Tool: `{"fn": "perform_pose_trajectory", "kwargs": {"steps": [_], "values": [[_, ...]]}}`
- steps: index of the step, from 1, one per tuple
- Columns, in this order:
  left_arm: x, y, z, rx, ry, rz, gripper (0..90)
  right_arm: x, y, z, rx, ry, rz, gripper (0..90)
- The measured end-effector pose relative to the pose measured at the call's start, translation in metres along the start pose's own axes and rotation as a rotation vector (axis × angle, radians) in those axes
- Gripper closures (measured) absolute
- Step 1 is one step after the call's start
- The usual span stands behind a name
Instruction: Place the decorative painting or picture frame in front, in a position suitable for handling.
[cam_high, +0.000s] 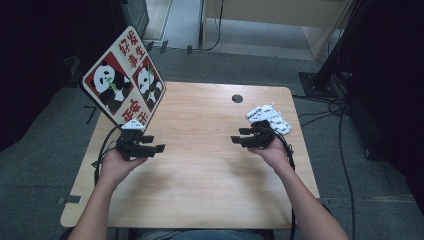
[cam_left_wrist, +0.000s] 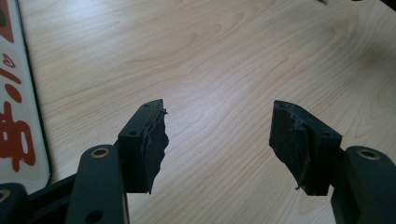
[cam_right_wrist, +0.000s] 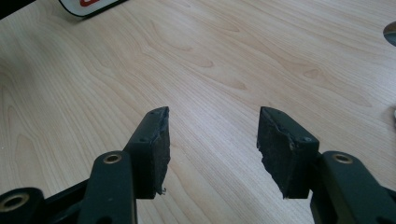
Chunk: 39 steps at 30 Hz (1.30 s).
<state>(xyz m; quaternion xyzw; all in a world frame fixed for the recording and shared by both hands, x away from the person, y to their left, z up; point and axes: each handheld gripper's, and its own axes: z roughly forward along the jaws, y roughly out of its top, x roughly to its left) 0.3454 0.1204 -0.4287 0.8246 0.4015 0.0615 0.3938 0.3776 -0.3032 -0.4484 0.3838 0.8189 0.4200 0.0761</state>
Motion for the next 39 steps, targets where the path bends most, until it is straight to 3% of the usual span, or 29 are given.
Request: {"fn": "perform_pose_trajectory", "kwargs": {"steps": [7, 14, 23, 33, 39], "values": [[0.009, -0.003, -0.014, -0.019, -0.013, -0.014, 36.7, -0.002, -0.001, -0.001, 0.008, -0.001, 0.007, 45.4], [0.02, -0.006, -0.027, -0.019, 0.01, -0.009, 37.7, -0.002, -0.002, 0.0, 0.019, -0.008, 0.011, 45.2], [0.031, -0.012, -0.044, -0.053, 0.024, -0.049, 38.8, -0.001, -0.002, -0.001, 0.027, -0.005, 0.012, 45.2], [0.043, -0.017, -0.056, -0.056, 0.049, -0.059, 38.9, 0.0, -0.006, -0.003, 0.026, -0.011, 0.006, 45.2], [0.053, -0.02, -0.061, -0.056, 0.059, -0.097, 38.0, 0.0, -0.01, -0.005, 0.035, -0.021, -0.005, 45.1]]}}
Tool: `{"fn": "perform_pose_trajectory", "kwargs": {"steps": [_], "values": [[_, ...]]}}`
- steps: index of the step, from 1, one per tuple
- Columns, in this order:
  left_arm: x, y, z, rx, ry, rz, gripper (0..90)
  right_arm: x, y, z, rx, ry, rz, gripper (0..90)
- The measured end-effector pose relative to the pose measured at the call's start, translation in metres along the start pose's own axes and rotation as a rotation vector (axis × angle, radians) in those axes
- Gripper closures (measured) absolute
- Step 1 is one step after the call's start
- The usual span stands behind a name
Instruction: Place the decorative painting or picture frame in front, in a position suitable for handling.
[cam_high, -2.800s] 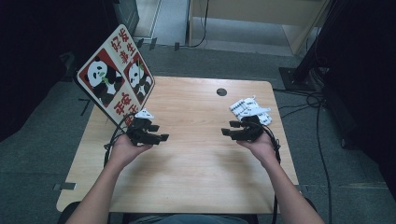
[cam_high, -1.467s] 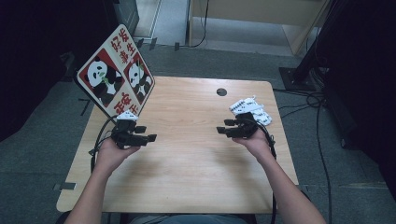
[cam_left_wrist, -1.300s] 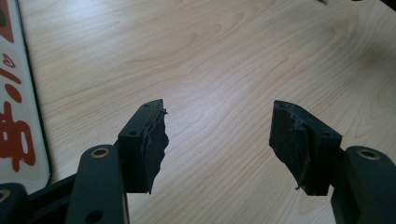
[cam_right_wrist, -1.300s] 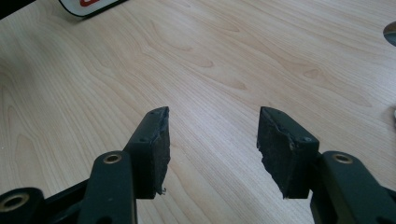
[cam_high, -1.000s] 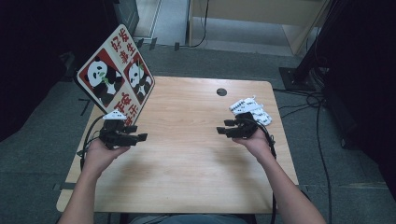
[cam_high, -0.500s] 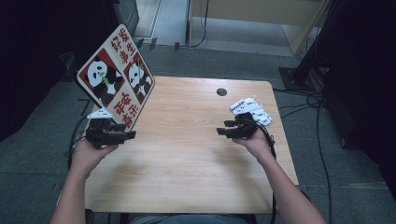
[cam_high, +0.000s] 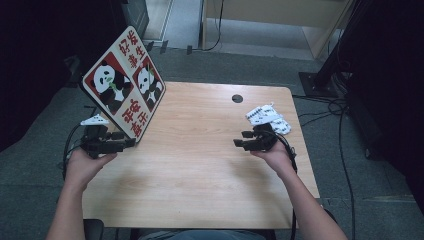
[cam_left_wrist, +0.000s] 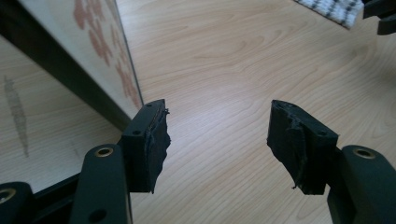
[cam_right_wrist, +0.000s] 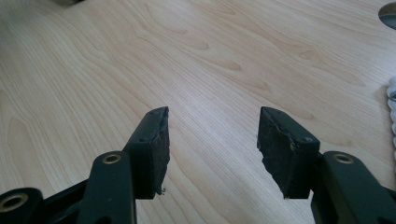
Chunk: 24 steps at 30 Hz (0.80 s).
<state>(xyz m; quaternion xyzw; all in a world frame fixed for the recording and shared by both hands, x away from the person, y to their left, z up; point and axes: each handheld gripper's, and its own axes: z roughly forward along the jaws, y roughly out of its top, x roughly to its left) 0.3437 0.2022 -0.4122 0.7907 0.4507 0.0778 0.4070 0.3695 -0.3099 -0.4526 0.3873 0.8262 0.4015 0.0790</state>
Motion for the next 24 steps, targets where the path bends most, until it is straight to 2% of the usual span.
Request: {"fn": "perform_pose_trajectory", "kwargs": {"steps": [7, 9, 11, 14, 18, 24], "values": [[0.012, -0.001, -0.008, -0.021, 0.009, -0.029, 39.0, -0.001, -0.006, -0.005, -0.003, -0.018, 0.004, 45.0], [0.013, -0.001, -0.01, -0.006, 0.028, -0.043, 39.7, -0.002, -0.007, -0.006, 0.002, -0.019, 0.007, 45.0], [0.012, -0.001, -0.015, -0.007, 0.041, -0.031, 39.7, -0.002, -0.007, -0.006, 0.001, -0.019, 0.004, 44.9], [0.016, -0.003, -0.02, -0.011, 0.053, -0.039, 39.8, -0.002, -0.007, -0.006, -0.001, -0.016, 0.006, 44.9], [0.027, -0.006, -0.029, -0.042, 0.068, -0.08, 41.0, -0.001, -0.007, -0.004, 0.005, -0.017, 0.004, 44.9], [0.03, 0.002, -0.033, -0.073, 0.075, -0.078, 40.1, -0.001, -0.006, -0.003, 0.016, -0.021, -0.004, 44.6]]}}
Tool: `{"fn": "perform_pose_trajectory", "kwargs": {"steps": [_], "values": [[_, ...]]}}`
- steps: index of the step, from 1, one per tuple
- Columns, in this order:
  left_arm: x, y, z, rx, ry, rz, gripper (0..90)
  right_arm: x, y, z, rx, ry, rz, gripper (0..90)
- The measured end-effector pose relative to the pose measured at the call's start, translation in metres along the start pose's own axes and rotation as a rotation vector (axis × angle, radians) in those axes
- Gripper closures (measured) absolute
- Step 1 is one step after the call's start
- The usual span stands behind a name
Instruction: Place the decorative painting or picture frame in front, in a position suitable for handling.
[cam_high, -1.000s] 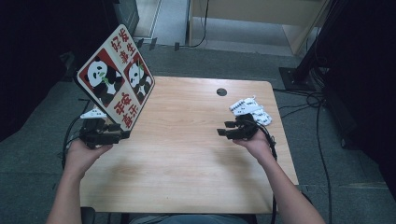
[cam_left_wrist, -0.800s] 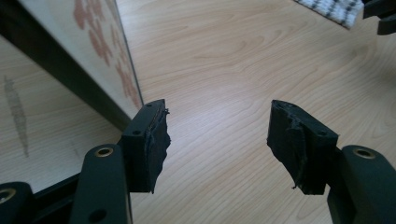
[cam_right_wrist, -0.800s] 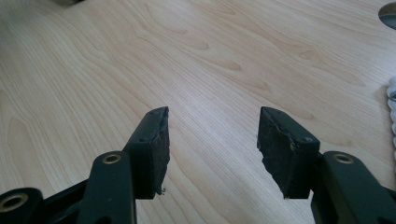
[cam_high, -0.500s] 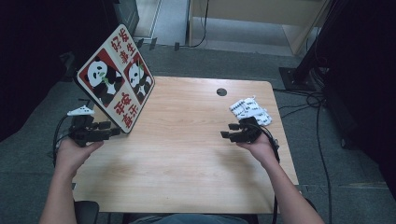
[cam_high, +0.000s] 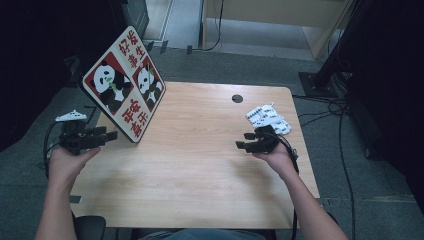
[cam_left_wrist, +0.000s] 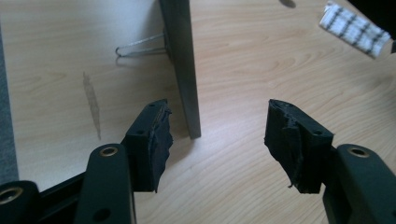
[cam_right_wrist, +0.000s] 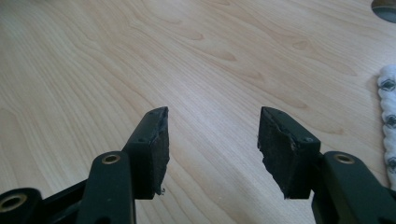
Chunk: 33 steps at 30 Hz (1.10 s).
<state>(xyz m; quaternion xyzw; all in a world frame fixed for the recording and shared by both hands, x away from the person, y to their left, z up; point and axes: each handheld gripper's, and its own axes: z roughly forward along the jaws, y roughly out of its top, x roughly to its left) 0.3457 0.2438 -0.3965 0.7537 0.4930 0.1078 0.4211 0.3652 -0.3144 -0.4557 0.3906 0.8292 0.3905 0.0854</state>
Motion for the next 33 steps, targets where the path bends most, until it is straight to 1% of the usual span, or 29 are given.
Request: {"fn": "perform_pose_trajectory", "kwargs": {"steps": [1, 3, 4, 5, 7, 8, 9, 12, 13, 15, 16, 17, 18, 21, 23, 24, 29, 33], "values": [[0.0, 0.003, 0.0, -0.005, -0.005, -0.001, 39.3, 0.0, 0.001, 0.0, -0.001, -0.005, 0.003, 44.7], [0.002, 0.008, -0.001, -0.018, -0.004, -0.015, 39.0, -0.001, 0.001, 0.0, -0.004, -0.002, 0.004, 44.6], [0.004, 0.01, -0.001, -0.024, -0.017, -0.028, 39.3, 0.0, 0.001, 0.0, 0.0, -0.002, 0.002, 44.6], [0.005, 0.012, -0.001, -0.023, -0.018, -0.032, 39.9, 0.0, 0.001, 0.001, 0.003, -0.002, -0.004, 44.6], [0.009, 0.017, 0.0, 0.012, 0.009, -0.027, 40.9, 0.001, 0.001, 0.001, 0.009, -0.003, -0.012, 44.6], [0.012, 0.019, 0.0, 0.02, 0.016, -0.038, 40.9, 0.001, 0.001, 0.001, 0.009, -0.003, -0.012, 44.6], [0.014, 0.021, 0.0, 0.023, 0.021, -0.04, 41.1, 0.001, 0.001, 0.001, 0.009, -0.003, -0.013, 44.6], [0.014, 0.029, -0.003, 0.016, 0.026, -0.029, 41.7, 0.0, 0.0, 0.001, 0.009, -0.006, -0.008, 44.4], [0.013, 0.033, -0.004, 0.013, 0.023, -0.023, 41.7, 0.0, 0.0, 0.001, 0.009, -0.006, -0.008, 44.4], [0.012, 0.04, -0.006, 0.01, 0.02, -0.022, 41.4, -0.001, 0.0, 0.001, 0.01, -0.009, -0.008, 44.3], [0.013, 0.044, -0.007, 0.004, 0.006, -0.029, 41.1, -0.001, 0.0, 0.001, 0.01, -0.011, -0.008, 44.1], [0.013, 0.048, -0.008, 0.007, 0.012, -0.028, 41.1, -0.001, 0.0, 0.001, 0.01, -0.011, -0.008, 44.1], [0.013, 0.052, -0.01, 0.012, 0.025, -0.017, 40.4, -0.001, 0.0, 0.001, 0.009, -0.011, -0.008, 43.9], [0.016, 0.064, -0.015, 0.006, 0.031, -0.027, 40.8, -0.001, 0.0, 0.001, 0.008, -0.01, -0.012, 43.8], [0.016, 0.072, -0.017, 0.008, 0.031, -0.026, 41.0, -0.001, 0.0, 0.001, 0.018, -0.01, -0.015, 43.7], [0.016, 0.076, -0.019, 0.013, 0.036, -0.017, 41.0, -0.001, 0.0, 0.001, 0.018, -0.01, -0.015, 43.7], [0.016, 0.098, -0.022, 0.026, 0.052, -0.004, 41.1, 0.0, 0.0, 0.003, 0.024, -0.011, -0.021, 43.5], [0.016, 0.114, -0.026, 0.03, 0.068, -0.006, 41.2, 0.0, 0.0, 0.004, 0.034, -0.008, -0.027, 43.2]]}}
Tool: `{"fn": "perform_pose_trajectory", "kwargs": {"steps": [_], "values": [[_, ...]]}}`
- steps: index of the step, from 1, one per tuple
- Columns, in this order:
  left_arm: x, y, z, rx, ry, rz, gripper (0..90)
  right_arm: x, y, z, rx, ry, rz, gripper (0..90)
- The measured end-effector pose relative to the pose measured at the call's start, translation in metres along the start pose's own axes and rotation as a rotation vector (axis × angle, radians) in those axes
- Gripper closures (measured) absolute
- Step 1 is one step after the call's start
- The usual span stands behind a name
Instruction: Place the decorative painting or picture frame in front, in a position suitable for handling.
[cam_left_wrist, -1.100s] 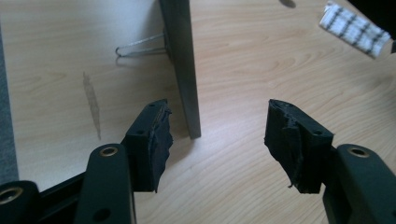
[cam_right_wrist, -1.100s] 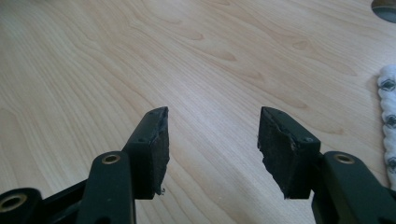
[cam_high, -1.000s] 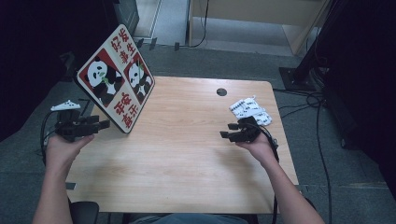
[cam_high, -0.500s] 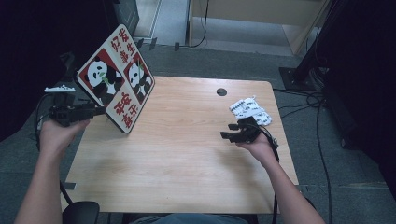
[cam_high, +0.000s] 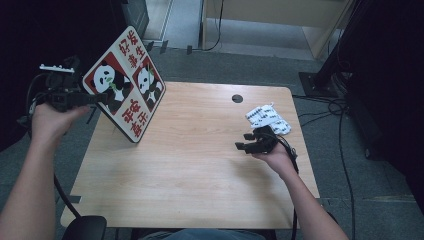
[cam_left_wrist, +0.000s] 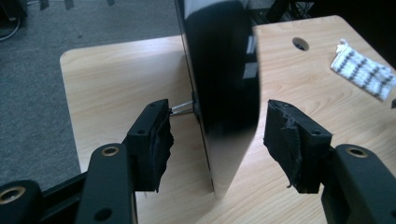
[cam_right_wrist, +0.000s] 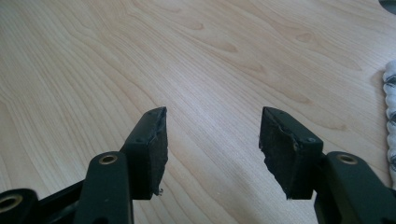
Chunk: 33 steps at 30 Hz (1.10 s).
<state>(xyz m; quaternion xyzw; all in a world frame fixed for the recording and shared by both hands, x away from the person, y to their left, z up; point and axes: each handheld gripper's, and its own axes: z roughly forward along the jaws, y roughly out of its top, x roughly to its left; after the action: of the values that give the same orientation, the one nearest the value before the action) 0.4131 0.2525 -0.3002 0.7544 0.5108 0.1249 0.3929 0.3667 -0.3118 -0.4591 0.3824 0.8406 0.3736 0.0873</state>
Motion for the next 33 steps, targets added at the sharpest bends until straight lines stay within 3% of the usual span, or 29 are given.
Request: {"fn": "perform_pose_trajectory", "kwargs": {"steps": [10, 12, 16, 27, 33], "values": [[0.0, 0.041, -0.003, 0.039, 0.005, 0.009, 42.2, 0.004, 0.0, 0.003, 0.016, 0.0, -0.013, 43.0], [0.002, 0.05, 0.0, 0.065, 0.005, 0.01, 43.4, 0.004, 0.0, 0.004, 0.019, 0.0, -0.014, 43.0], [0.007, 0.064, 0.001, 0.058, -0.008, -0.01, 44.1, 0.004, 0.0, 0.004, 0.021, 0.0, -0.015, 43.0], [0.012, 0.099, 0.015, 0.136, 0.021, -0.017, 45.9, 0.005, 0.0, 0.004, 0.024, 0.007, -0.018, 42.7], [0.019, 0.118, 0.025, 0.164, 0.025, -0.044, 46.4, 0.004, 0.0, 0.004, 0.02, 0.005, -0.019, 42.6]]}}
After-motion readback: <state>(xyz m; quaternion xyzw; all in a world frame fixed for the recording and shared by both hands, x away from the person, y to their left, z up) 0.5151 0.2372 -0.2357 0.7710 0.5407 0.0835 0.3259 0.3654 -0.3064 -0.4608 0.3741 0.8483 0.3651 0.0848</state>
